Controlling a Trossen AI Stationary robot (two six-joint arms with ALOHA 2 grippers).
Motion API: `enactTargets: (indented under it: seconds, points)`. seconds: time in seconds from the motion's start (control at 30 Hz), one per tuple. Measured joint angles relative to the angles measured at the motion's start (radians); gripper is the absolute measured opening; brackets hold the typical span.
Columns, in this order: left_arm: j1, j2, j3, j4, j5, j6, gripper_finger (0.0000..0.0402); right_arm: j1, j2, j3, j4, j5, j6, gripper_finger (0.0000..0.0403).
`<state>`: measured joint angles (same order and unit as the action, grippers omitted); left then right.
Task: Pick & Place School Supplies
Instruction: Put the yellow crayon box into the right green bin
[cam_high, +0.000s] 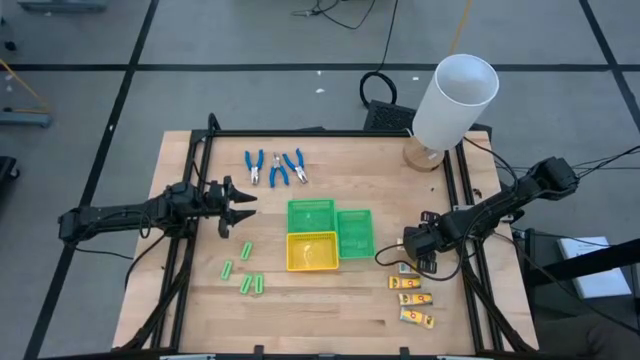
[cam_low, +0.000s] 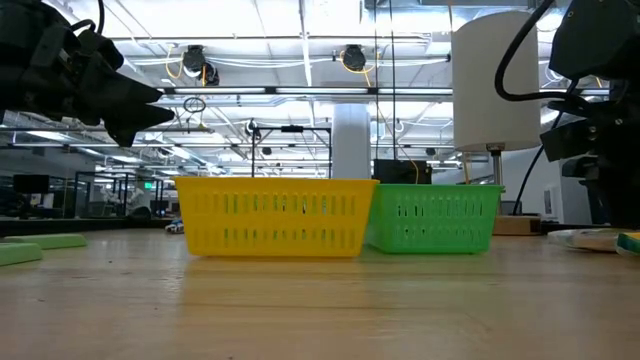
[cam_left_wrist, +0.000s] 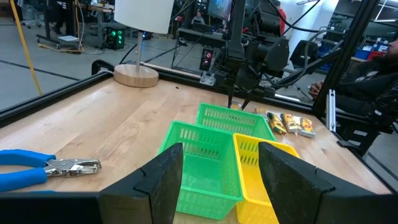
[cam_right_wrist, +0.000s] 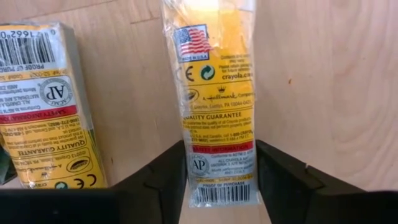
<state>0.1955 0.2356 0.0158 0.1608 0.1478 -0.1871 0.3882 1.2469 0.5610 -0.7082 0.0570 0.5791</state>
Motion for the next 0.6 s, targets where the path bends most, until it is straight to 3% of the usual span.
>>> enactTargets:
  seconds: [0.6]
  points:
    - [0.000,0.000,0.000,0.000,0.000,0.000,0.0214,0.000,-0.073,-0.004,-0.006,-0.011,0.003,0.0159]
